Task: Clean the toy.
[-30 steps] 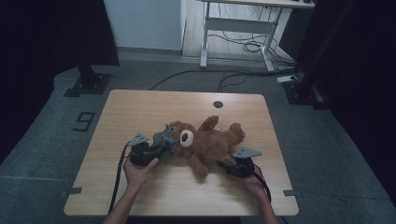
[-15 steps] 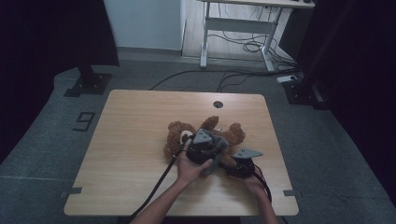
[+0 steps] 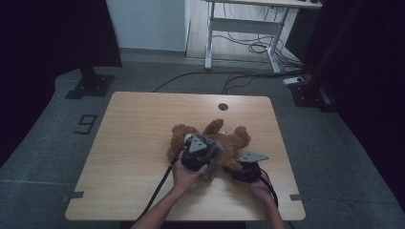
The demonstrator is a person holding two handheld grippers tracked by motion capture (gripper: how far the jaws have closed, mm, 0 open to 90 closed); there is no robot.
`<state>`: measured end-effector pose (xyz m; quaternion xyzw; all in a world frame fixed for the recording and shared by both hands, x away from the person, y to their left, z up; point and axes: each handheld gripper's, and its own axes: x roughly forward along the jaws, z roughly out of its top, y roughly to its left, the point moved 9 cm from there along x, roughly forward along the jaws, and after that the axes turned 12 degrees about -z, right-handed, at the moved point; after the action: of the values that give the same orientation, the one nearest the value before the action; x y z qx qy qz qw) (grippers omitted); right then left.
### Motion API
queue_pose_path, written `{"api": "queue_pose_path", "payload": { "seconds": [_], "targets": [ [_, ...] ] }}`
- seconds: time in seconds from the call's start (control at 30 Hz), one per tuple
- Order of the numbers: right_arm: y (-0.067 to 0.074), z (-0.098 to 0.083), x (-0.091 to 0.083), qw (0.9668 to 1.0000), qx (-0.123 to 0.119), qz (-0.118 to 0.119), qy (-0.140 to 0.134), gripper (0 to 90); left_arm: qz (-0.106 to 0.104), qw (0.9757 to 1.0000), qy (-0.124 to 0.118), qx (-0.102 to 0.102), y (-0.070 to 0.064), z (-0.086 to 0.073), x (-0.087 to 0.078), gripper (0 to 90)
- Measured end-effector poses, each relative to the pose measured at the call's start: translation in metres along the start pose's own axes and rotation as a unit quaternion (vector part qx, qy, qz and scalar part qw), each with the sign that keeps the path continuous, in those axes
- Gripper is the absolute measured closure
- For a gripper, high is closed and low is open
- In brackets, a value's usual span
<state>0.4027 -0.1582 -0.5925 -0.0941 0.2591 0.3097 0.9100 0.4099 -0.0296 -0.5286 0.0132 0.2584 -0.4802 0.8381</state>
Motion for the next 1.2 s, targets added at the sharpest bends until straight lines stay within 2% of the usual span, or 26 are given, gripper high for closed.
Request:
{"api": "queue_pose_path", "payload": {
  "seconds": [0.07,0.17,0.33,0.43,0.53,0.6,0.67,0.73,0.8,0.9,0.93,1.03,1.1,1.2],
  "targets": [
    [0.000,0.000,0.000,1.0000,0.000,0.001,0.000,58.7,0.012,0.9999,-0.002,-0.011,0.012,-0.007,-0.012,78.8],
    [0.000,-0.001,0.000,1.0000,0.000,0.005,0.001,58.8,0.002,0.9995,-0.011,-0.030,0.020,-0.016,-0.026,79.0],
    [0.001,-0.001,0.000,1.0000,-0.002,0.008,0.002,59.0,0.008,0.9992,-0.030,-0.024,0.021,-0.019,-0.047,78.9],
    [0.001,-0.001,0.000,1.0000,-0.001,0.008,0.002,59.0,0.013,0.9981,-0.049,-0.033,0.027,-0.017,-0.062,78.9],
    [0.001,-0.001,0.000,1.0000,0.000,0.008,0.002,59.1,0.030,0.9961,-0.069,-0.047,0.040,-0.016,-0.079,78.8],
    [0.001,-0.001,0.000,1.0000,0.000,0.008,0.002,59.1,0.045,0.9948,-0.073,-0.055,0.052,-0.018,-0.089,78.8],
    [0.001,-0.002,0.000,1.0000,0.000,0.009,0.002,59.1,0.061,0.9937,-0.069,-0.064,0.064,-0.023,-0.095,78.8],
    [0.001,-0.002,0.000,1.0000,0.000,0.009,0.002,59.1,0.073,0.9924,-0.052,-0.084,0.080,-0.035,-0.096,78.7],
    [0.002,-0.002,0.000,0.9999,0.000,0.010,0.003,59.2,0.080,0.9904,-0.043,-0.105,0.093,-0.047,-0.096,78.8],
    [0.002,-0.002,0.000,0.9999,0.001,0.010,0.003,59.2,0.098,0.9875,-0.022,-0.121,0.108,-0.062,-0.097,78.8],
    [0.002,-0.002,0.000,0.9999,0.001,0.010,0.003,59.3,0.101,0.9859,-0.009,-0.133,0.115,-0.070,-0.096,78.7],
    [0.001,-0.002,0.000,0.9999,0.001,0.012,0.003,59.3,0.098,0.9826,-0.009,-0.157,0.125,-0.080,-0.099,78.6],
    [0.001,-0.002,0.000,0.9999,0.002,0.012,0.003,59.3,0.100,0.9828,-0.017,-0.154,0.124,-0.077,-0.103,78.6],
    [0.001,-0.002,0.000,0.9999,0.002,0.013,0.003,59.3,0.094,0.9860,-0.035,-0.133,0.113,-0.059,-0.112,78.6]
  ]
}}
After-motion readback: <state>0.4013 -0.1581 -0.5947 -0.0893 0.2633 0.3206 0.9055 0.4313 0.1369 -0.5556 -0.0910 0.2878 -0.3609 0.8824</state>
